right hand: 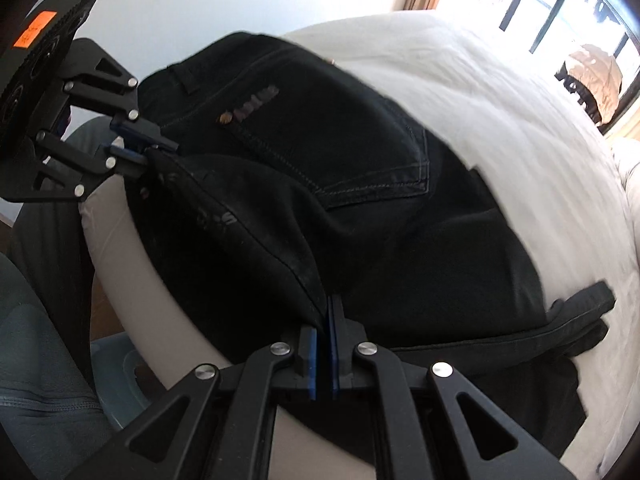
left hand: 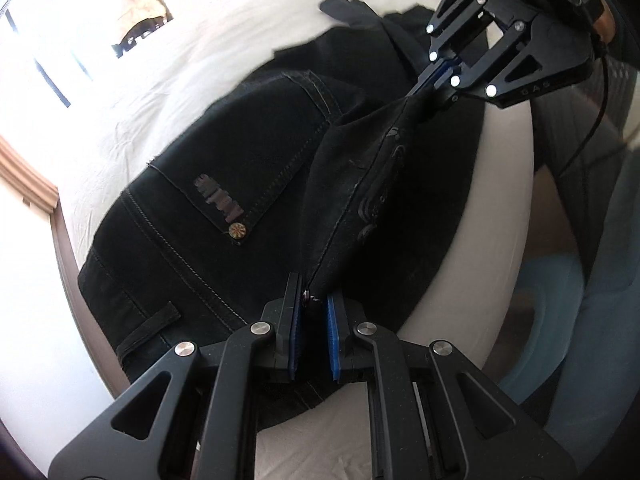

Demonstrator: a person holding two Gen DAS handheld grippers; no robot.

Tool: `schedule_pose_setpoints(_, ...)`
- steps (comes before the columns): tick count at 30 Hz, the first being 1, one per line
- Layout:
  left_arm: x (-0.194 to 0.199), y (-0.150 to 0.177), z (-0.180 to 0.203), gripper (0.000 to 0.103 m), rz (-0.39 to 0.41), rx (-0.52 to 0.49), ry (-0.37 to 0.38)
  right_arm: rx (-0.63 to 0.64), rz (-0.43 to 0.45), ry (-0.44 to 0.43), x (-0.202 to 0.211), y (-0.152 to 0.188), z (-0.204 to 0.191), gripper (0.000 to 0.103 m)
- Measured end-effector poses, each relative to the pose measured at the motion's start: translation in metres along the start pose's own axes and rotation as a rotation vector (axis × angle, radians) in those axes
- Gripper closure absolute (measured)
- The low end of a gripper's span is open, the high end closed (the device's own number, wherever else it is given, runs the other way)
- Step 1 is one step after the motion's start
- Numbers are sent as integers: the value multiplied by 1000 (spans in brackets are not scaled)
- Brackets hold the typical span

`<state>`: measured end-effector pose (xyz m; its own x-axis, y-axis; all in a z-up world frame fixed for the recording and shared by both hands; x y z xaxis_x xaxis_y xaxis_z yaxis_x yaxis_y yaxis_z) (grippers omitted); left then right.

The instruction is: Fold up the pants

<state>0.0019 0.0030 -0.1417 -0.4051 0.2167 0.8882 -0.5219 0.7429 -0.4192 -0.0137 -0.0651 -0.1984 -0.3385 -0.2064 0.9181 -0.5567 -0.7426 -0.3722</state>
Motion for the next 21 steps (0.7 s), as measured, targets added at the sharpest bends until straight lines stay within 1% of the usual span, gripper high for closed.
schedule_pose_setpoints(4, -14, -4, -2, 93, -16, -36, -8, -24, -6, 19, -15, 8, -8, 97)
schedule_pose_setpoints(8, -7, 0, 8, 93, -8, -58, 0, -24, -4, 38, -21, 14, -15, 97)
schedule_pose_setpoints(15, -10, 2, 4, 93, -4, -64, 9, -23, -6, 61, -27, 13, -23, 97)
schedule_pose_setpoints(17, -9, 9, 6, 93, -4, -68, 10, -28, -3, 57, -27, 13, -29, 97)
schedule_pose_setpoints(19, -8, 16, 5, 93, -8, -82, 3, -42, -2, 54, -28, 17, -32, 97)
schedule_pose_setpoints(21, -7, 13, 5, 93, -5, -92, -6, -48, -5, 63, -34, 14, -32, 97)
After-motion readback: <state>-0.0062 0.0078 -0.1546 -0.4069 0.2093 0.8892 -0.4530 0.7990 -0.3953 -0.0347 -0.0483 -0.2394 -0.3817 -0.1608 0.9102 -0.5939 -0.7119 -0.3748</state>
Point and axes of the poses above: each gripper's, at about its wrist camera, not at the fingertips, and x roughly against the way its jaws point, z to its right, y to its underside, the point moved 5 cm from there along -x, roughly the way its jaws point, and after that the axes turned 1 degree about -x, right-handed, at the moved point
